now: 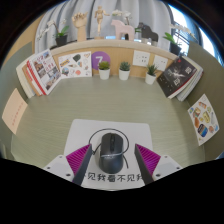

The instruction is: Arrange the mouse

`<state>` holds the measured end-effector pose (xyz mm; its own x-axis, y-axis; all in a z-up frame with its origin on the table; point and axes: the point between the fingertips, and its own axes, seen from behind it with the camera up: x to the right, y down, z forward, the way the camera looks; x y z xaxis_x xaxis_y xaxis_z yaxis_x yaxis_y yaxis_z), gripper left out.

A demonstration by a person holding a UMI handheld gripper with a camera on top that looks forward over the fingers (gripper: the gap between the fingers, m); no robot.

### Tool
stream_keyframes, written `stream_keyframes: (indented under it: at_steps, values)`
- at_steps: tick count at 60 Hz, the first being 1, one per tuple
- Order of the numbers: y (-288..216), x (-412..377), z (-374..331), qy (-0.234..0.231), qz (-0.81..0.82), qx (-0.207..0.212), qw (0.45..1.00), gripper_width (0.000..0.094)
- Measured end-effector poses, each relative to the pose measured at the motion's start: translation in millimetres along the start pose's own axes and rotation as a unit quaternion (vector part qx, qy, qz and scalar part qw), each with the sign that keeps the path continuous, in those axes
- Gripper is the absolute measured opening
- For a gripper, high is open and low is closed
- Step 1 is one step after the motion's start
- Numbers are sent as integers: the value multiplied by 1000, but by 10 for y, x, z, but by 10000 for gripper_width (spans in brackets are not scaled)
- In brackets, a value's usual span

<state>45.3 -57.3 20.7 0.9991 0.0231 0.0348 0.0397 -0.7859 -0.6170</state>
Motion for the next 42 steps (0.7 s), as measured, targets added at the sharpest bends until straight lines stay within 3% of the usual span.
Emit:
stream_keyframes:
  at_steps: [21,34,42]
  values:
    - [-659,-211,-1545,3,25,114,993,853]
    - [-589,-381,-2127,4,41,155,987,848]
    - [-436,-482,-2308,8,39,158,987,849]
